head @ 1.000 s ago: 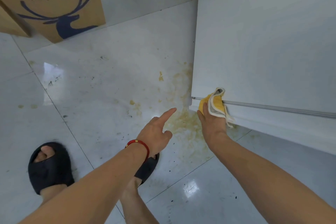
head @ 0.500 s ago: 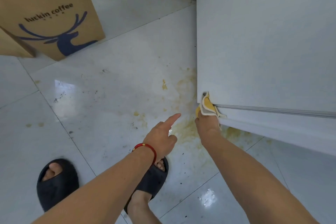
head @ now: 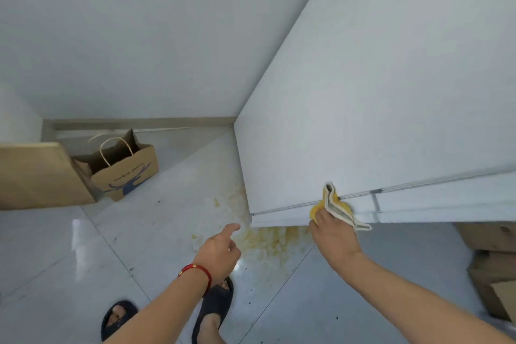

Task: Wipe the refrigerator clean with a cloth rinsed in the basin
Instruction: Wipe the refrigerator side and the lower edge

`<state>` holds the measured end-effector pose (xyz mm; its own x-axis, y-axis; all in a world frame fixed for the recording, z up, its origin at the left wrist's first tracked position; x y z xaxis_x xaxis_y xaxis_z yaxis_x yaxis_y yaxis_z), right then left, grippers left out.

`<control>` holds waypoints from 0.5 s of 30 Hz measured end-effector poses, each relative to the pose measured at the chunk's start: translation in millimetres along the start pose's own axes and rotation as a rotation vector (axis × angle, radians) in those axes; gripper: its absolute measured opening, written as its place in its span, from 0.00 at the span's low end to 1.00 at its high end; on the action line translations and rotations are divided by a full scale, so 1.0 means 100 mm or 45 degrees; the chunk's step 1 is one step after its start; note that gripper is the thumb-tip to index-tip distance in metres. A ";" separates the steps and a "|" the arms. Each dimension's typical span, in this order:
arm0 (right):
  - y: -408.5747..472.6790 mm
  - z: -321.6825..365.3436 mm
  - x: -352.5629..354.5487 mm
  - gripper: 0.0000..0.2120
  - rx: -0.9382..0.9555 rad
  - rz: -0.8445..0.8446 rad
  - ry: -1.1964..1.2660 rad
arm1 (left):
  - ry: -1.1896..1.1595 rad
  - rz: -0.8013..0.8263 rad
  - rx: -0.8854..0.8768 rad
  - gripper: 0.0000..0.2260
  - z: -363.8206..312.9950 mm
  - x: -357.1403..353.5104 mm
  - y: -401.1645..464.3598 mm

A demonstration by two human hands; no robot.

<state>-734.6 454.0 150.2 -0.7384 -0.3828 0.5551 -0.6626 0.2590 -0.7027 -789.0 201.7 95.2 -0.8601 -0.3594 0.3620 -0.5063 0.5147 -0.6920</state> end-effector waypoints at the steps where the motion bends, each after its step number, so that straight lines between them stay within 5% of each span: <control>1: -0.20 -0.10 0.25 0.29 -0.002 -0.018 0.172 | 0.012 -0.005 -0.027 0.22 -0.10 0.12 -0.20; 7: -1.41 -0.32 1.40 0.31 -0.054 -0.281 1.870 | -0.112 -0.003 -0.160 0.15 -0.77 0.63 -1.15; 13: -2.48 -0.01 1.66 0.26 0.020 -0.429 3.374 | -0.448 0.302 -0.247 0.37 -1.44 0.93 -1.85; 15: -2.75 0.05 1.57 0.18 0.018 -0.496 3.680 | -0.526 0.485 -0.361 0.27 -1.65 0.91 -2.05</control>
<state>-668.3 318.5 428.7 0.7053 0.5650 -0.4281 -0.7010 0.4657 -0.5401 -773.8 192.4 373.0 -0.9169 -0.3522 -0.1879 -0.2147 0.8319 -0.5117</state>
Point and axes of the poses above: each hand's wrist, its own y-axis towards the middle knuckle, its own x-axis out of the back of the hand, z = x × y, the point moved 5 cm from there along y, towards the middle knuckle, and after that the axes turned 14 degrees about y, right-handed, at the moved point
